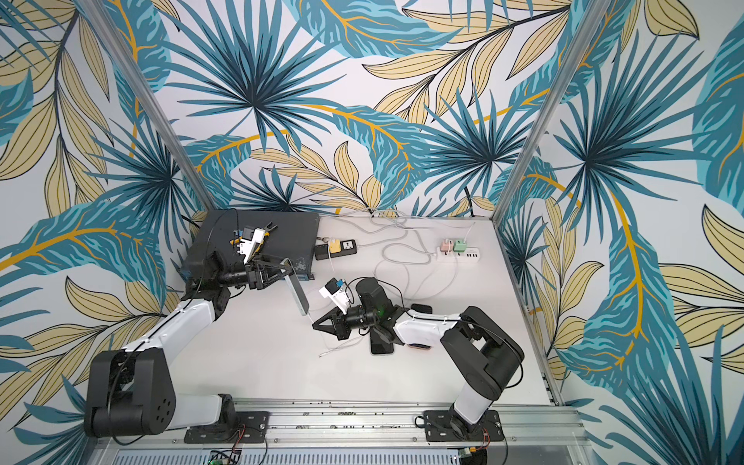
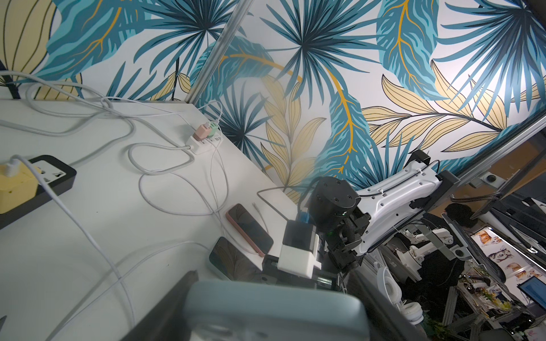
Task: Unplug the charging cable from the phone
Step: Remove the charging cable from the phone.
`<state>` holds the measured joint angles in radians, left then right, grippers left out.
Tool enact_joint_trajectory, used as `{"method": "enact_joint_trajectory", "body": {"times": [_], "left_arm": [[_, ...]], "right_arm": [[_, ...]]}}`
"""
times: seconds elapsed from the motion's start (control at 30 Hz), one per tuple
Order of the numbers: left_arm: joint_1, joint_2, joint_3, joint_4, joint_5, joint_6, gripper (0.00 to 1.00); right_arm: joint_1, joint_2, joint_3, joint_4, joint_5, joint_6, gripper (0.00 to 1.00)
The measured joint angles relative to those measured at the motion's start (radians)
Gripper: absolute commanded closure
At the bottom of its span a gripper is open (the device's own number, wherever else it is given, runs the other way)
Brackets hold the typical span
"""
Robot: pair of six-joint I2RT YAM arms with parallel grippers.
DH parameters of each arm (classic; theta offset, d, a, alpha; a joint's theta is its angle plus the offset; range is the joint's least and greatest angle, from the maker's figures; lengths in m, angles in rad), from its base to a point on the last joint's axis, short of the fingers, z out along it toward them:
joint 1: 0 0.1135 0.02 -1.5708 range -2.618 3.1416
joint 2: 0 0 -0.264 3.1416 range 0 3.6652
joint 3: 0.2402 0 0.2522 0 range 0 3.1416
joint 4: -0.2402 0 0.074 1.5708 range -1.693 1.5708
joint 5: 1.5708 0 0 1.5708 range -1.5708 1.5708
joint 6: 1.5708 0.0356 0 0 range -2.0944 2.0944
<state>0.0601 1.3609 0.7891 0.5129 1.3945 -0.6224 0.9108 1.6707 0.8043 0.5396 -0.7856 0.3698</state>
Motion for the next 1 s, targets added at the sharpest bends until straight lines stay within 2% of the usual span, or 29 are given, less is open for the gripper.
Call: {"method": "enact_joint_trajectory", "body": {"times": [0.47, 0.73, 1.0], "left_arm": [[0.003, 0.0, 0.0, 0.0, 0.001, -0.005, 0.92], [0.034, 0.0, 0.0, 0.028, 0.001, -0.031, 0.92], [0.042, 0.0, 0.0, 0.085, 0.002, -0.08, 0.92]], "right_arm": [[0.001, 0.0, 0.0, -0.002, 0.0, -0.001, 1.0], [0.003, 0.002, -0.01, -0.002, 0.006, 0.0, 1.0], [0.005, 0.057, 0.011, -0.049, 0.069, 0.011, 0.96]]}}
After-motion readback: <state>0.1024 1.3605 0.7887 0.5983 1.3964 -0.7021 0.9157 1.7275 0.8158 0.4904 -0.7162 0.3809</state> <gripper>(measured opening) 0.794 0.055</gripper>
